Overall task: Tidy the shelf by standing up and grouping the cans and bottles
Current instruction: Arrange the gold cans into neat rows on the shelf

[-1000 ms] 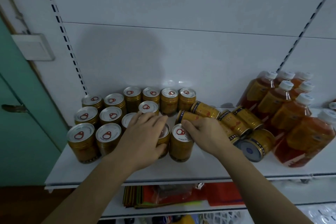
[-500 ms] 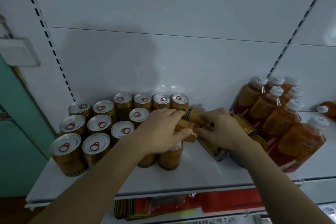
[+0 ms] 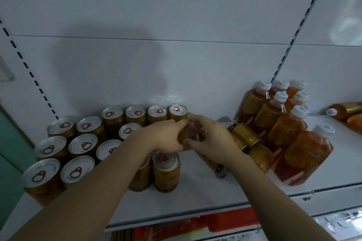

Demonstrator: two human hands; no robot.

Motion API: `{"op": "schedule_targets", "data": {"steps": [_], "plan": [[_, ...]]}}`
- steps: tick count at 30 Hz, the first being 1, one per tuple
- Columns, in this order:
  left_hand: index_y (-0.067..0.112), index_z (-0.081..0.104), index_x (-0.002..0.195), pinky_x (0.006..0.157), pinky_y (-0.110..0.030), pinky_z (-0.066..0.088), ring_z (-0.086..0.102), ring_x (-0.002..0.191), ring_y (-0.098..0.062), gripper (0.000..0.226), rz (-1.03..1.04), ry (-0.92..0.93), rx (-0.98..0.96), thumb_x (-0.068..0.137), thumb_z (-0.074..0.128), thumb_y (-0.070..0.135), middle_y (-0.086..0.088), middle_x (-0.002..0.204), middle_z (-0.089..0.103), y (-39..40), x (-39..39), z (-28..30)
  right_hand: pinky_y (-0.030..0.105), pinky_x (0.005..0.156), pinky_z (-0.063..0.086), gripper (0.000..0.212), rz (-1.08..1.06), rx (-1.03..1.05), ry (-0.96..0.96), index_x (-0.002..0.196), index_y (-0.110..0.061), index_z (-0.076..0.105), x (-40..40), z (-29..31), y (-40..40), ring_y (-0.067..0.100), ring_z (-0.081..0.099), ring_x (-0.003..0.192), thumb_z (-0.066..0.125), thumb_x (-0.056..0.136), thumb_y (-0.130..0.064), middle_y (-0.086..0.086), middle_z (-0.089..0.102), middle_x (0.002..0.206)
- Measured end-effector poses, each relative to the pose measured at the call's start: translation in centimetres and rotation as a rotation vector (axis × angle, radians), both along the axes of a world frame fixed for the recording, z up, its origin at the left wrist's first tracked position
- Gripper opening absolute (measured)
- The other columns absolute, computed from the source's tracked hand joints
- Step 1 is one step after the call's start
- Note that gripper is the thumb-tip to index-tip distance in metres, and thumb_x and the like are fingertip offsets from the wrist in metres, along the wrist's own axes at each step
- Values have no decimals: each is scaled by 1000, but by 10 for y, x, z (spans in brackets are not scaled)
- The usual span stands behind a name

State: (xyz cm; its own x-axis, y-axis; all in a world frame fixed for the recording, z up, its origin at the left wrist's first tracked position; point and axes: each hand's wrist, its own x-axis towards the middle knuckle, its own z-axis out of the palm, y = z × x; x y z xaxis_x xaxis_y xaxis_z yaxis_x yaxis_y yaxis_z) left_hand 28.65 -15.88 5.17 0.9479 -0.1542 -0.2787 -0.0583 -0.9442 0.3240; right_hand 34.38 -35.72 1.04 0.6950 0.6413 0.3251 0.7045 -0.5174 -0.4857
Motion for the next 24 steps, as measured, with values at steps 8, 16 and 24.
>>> {"op": "schedule_targets", "data": {"steps": [8,16,24], "plan": [[40,49,139,97,-37,56,64,111,-9,71,65,-53,-233,78,84,49,15,123,66,21,-6,-6,26,104,57,44,-104,258,252,146,-28,57,16,13,-11,-3,65,121,69,104,-35,-21,69,130],[34,55,103,80,-44,65,71,86,-18,53,128,68,-11,62,81,56,4,96,69,38,10,-11,35,98,55,48,-178,-271,242,143,-27,61,55,19,-24,16,66,114,69,100,-49,-8,71,126],[31,57,106,83,-42,59,65,91,-14,44,142,-75,-52,82,76,62,6,102,65,28,-2,1,35,89,52,48,-67,-514,301,123,-50,50,72,22,-3,16,60,101,80,86,-57,-9,59,112]]}}
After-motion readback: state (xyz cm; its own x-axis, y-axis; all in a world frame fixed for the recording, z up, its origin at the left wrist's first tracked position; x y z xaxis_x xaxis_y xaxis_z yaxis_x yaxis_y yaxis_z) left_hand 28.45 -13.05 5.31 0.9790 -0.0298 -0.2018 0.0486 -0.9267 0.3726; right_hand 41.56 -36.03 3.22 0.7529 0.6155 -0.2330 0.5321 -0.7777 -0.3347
